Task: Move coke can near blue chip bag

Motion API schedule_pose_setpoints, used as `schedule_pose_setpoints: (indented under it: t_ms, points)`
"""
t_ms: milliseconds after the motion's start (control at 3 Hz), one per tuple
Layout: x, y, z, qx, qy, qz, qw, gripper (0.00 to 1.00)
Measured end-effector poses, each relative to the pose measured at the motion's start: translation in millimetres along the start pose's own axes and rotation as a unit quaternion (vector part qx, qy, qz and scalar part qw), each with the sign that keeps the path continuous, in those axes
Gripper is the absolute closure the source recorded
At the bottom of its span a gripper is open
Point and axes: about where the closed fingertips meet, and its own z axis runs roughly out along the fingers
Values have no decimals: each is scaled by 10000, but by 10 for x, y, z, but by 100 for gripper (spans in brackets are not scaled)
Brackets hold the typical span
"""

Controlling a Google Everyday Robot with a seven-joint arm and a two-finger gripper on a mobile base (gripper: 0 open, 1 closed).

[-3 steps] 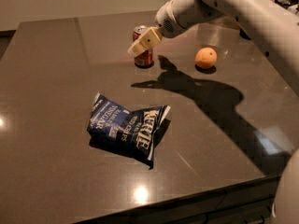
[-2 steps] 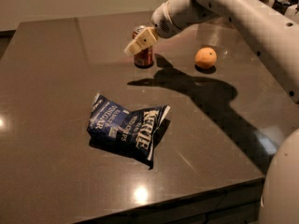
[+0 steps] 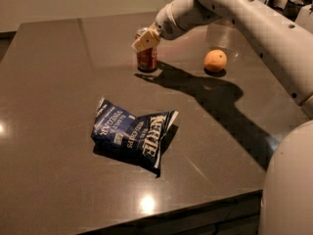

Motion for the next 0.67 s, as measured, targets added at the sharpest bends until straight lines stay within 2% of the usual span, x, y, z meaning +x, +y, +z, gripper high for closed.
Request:
schedule_pose_setpoints:
  t_ms: [333, 667]
  points:
    - [-26, 46, -36, -44, -15, -63, 10000, 61]
    - [-61, 236, -193, -158, -65, -241, 9996, 82]
